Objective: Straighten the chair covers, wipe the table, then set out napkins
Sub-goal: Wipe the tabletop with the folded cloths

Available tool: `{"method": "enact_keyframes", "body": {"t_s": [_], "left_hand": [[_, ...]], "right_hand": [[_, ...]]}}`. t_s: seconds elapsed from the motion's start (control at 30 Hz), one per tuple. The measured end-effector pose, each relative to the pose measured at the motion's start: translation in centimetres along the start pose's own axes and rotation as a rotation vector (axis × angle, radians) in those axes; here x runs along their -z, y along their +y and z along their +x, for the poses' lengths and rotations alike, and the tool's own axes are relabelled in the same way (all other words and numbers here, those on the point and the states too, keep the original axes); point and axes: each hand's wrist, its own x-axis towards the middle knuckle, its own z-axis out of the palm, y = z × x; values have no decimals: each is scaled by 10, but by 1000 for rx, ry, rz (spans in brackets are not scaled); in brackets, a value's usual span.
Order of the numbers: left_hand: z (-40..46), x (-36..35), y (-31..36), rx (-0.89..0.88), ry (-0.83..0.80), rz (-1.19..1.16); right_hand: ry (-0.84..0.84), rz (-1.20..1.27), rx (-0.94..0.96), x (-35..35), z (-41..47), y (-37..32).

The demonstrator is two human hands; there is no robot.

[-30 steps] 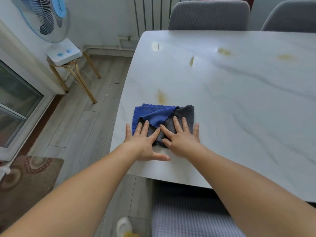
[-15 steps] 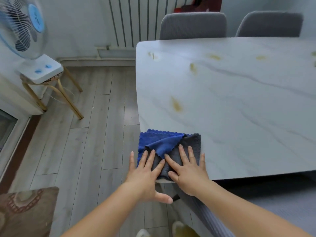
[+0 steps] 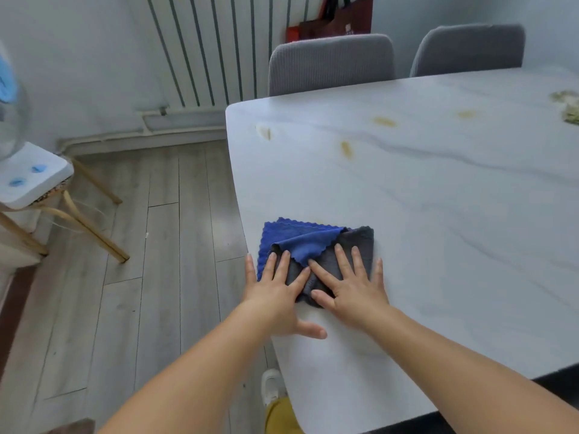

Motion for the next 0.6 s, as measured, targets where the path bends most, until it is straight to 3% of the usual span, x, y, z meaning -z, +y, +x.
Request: {"method": "enact_keyframes", "body": {"t_s": [0.37, 0.6], "left_hand": [[99, 70, -79, 5, 0, 8], [100, 70, -95, -87, 42, -34]], "right_hand": [[-55, 8, -78, 72, 125, -17], [-57, 77, -174, 73, 124, -34]]}}
